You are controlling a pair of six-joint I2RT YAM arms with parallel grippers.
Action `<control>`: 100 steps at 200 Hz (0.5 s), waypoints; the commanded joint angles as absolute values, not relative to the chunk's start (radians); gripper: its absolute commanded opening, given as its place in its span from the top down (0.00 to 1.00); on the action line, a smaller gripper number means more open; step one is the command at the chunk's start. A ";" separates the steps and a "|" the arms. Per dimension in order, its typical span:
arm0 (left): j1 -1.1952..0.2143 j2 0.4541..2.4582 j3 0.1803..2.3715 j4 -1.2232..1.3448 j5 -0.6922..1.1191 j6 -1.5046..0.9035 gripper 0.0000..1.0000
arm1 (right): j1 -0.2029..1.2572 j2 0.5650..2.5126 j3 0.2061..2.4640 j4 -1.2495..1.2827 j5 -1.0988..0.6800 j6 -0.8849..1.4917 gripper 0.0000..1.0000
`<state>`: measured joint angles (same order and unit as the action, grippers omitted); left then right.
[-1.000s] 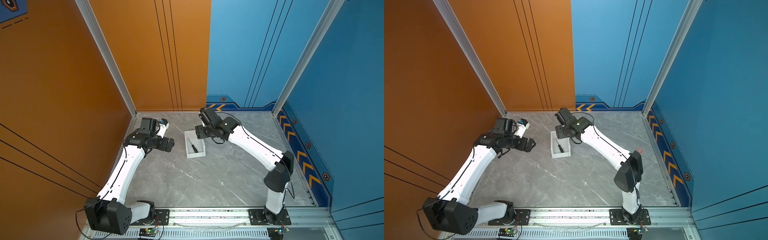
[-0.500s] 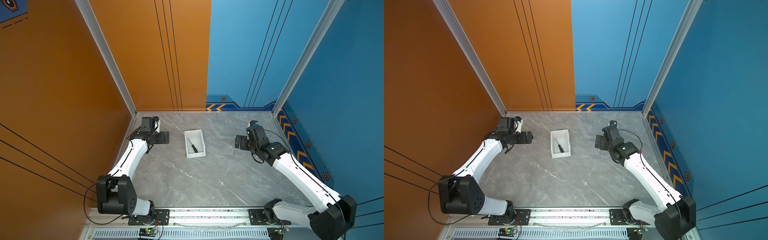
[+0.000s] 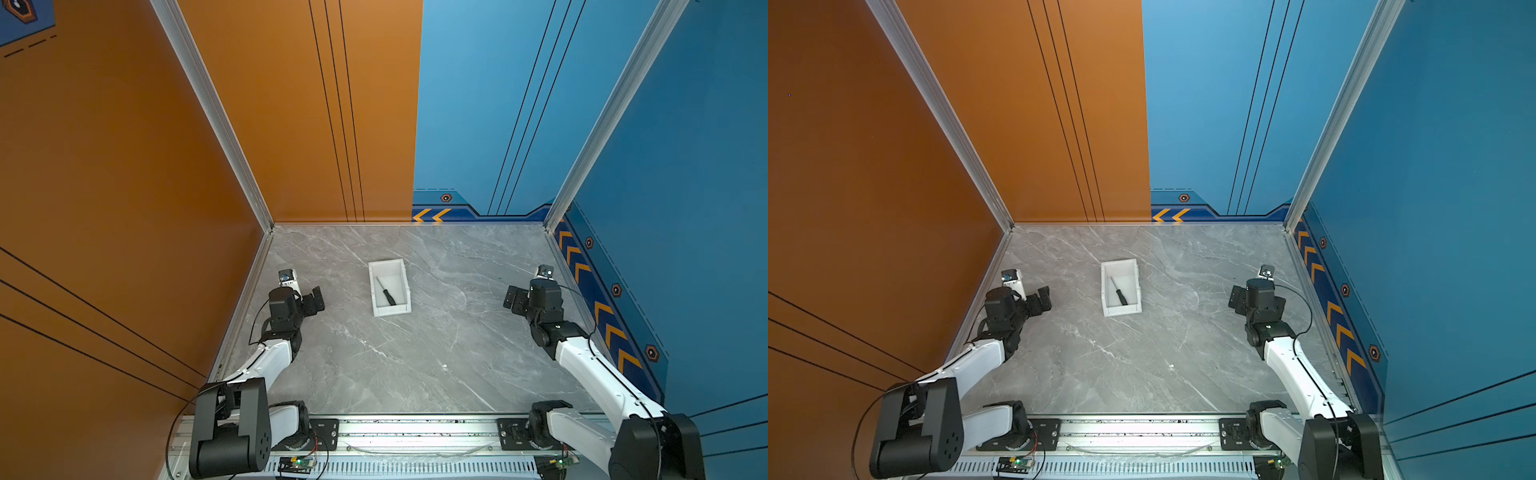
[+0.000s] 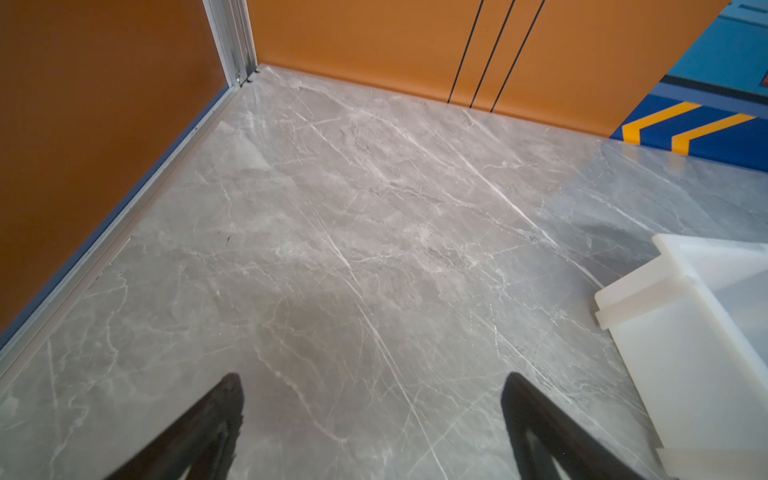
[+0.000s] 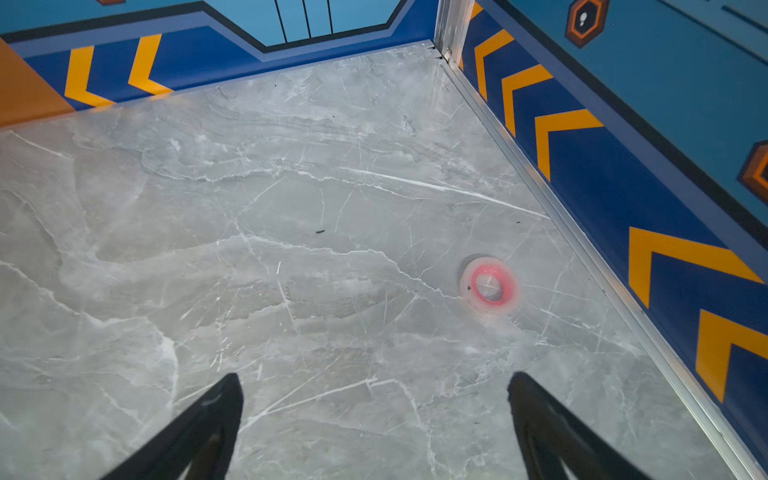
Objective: Put the screwdriver in the bin
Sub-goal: Reset both arms
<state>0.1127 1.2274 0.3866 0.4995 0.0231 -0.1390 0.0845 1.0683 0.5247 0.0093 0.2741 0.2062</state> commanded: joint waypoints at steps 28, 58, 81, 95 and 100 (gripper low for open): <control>0.123 1.440 0.307 0.947 0.079 -0.110 0.02 | 0.026 1.081 0.374 0.431 0.230 0.061 0.00; 0.071 1.506 0.287 1.040 0.101 -0.036 0.02 | -0.003 1.105 0.283 0.606 0.188 0.071 0.00; 0.063 1.609 0.241 1.261 0.103 -0.028 0.02 | -0.020 1.163 0.247 0.723 0.162 0.075 0.00; 0.057 1.572 0.234 1.211 0.114 -0.010 0.02 | -0.032 1.220 0.231 0.814 0.144 0.090 0.00; 0.054 1.570 0.233 1.215 0.115 -0.011 0.02 | -0.036 1.241 0.230 0.848 0.140 0.100 0.00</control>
